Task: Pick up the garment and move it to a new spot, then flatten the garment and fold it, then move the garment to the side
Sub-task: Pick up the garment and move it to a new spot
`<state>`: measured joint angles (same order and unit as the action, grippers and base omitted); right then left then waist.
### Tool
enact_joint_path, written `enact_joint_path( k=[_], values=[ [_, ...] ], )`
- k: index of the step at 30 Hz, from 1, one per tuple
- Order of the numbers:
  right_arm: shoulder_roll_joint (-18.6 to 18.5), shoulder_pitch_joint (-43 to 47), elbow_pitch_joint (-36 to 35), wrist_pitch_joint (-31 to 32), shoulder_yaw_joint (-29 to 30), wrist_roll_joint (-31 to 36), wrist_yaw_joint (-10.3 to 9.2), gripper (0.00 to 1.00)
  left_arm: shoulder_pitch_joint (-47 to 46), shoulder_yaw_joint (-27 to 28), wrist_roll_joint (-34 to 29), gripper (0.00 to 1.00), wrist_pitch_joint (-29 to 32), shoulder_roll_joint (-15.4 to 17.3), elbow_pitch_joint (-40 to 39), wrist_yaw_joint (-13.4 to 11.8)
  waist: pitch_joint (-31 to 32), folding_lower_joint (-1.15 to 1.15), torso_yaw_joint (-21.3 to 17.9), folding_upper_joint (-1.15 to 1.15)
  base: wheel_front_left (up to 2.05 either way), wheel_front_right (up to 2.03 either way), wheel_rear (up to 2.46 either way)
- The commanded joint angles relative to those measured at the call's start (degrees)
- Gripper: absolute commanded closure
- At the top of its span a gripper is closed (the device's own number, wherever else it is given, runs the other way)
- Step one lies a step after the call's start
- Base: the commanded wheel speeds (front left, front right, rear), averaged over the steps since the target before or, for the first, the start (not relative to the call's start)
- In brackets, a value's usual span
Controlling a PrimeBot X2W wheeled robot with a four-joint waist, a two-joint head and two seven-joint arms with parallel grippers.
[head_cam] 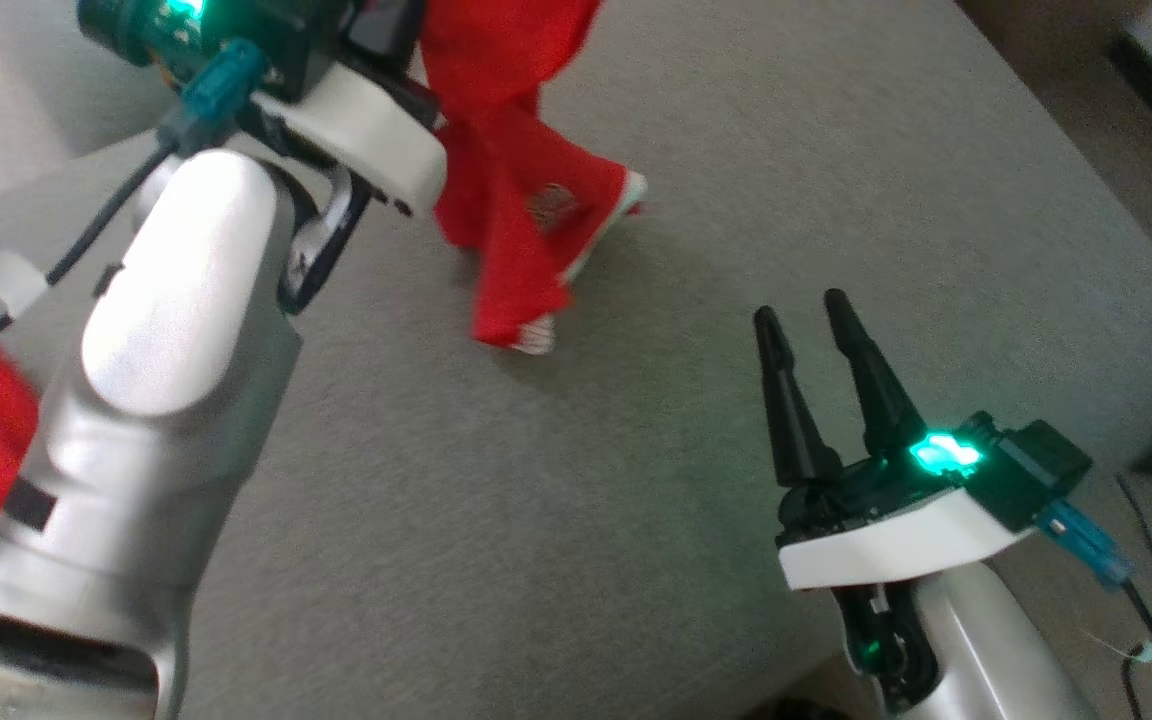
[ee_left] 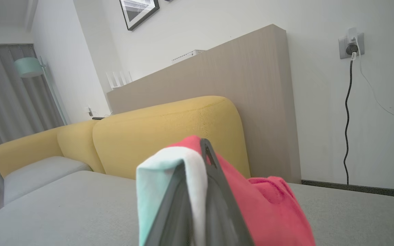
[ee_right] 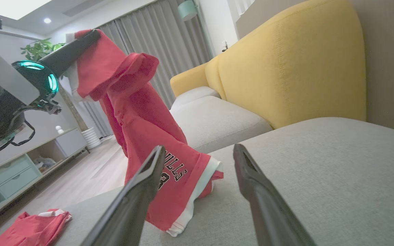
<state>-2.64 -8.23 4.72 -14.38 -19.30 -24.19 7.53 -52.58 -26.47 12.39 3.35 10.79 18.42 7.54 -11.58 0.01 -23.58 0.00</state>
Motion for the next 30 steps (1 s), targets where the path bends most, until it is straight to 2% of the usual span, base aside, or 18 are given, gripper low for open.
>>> enact_joint_path(
  k=[1, 3, 4, 5, 9, 13, 17, 22, 26, 30],
  values=[
    [-0.2, -2.3, -2.5, -0.6, -2.2, -0.9, -0.04, 0.00, -5.0, 1.5, -0.6, 1.00, -0.8, 1.1, 0.3, -0.5, -4.4, -0.01, -5.9, 0.00, 0.00, 0.00, 0.00],
    [-0.2, -2.2, -2.8, -0.6, -3.0, -1.5, -0.04, 0.00, -6.5, 0.7, -0.2, 1.00, -1.4, 0.0, 2.7, -0.4, -5.1, -0.01, -7.5, 0.00, 0.00, 0.00, 0.00],
    [-0.2, -2.1, -2.9, -0.6, -3.3, -1.8, -0.04, 0.00, -7.1, -0.2, 0.0, 0.64, -1.8, -0.5, 3.9, -0.3, -5.4, -0.01, -8.1, 0.00, 0.00, 0.00, 0.00],
    [-0.2, -2.1, -3.0, -0.6, -3.6, -2.0, -0.04, 0.00, -7.4, -1.4, 0.4, 0.00, -1.9, -1.1, 5.1, -0.3, -5.6, -0.01, -8.6, 0.00, 0.00, 0.00, 0.00],
    [-0.2, -2.2, -3.4, -0.6, -3.8, -2.4, -0.04, 0.00, -8.4, -7.6, 3.3, 0.00, -1.4, -2.8, 9.4, -0.1, -6.2, -0.01, -9.3, 0.00, 0.00, 0.00, 0.00],
    [-0.2, -2.4, -3.5, -0.6, -4.0, -2.6, -0.04, 0.00, -8.8, -12.7, 6.9, 0.00, -1.4, -2.7, 10.6, -0.1, -6.1, -0.01, -9.1, 0.00, 0.00, 0.00, 0.00],
    [-0.2, -2.3, -3.2, -0.6, -4.3, -2.4, -0.04, 0.00, -9.5, -20.1, 8.3, 0.00, -3.5, -0.3, 10.5, -0.1, -5.5, -0.01, -7.7, 0.00, 0.00, 0.00, 0.00],
    [-0.2, -2.3, -2.7, -0.6, -3.3, -2.0, -0.04, 0.00, -9.3, -24.4, 12.6, 0.00, -3.5, 1.3, 11.1, -0.1, -4.4, -0.01, -5.4, 0.00, 0.00, 0.00, 0.00],
    [-0.2, -2.5, -2.3, -0.6, -2.7, -1.4, -0.04, 0.00, -8.1, -31.6, 19.0, 0.00, 1.0, 2.6, 9.6, -0.1, -3.6, -0.01, -3.5, 0.00, 0.00, 0.00, 0.00],
    [-0.2, -2.6, -2.2, -0.6, -2.4, -1.2, -0.04, 0.00, -8.6, -36.3, 24.9, 0.00, 4.5, 5.7, 6.9, -0.1, -3.0, -0.01, -1.8, 0.00, 0.00, 0.00, 0.00]
  ],
)
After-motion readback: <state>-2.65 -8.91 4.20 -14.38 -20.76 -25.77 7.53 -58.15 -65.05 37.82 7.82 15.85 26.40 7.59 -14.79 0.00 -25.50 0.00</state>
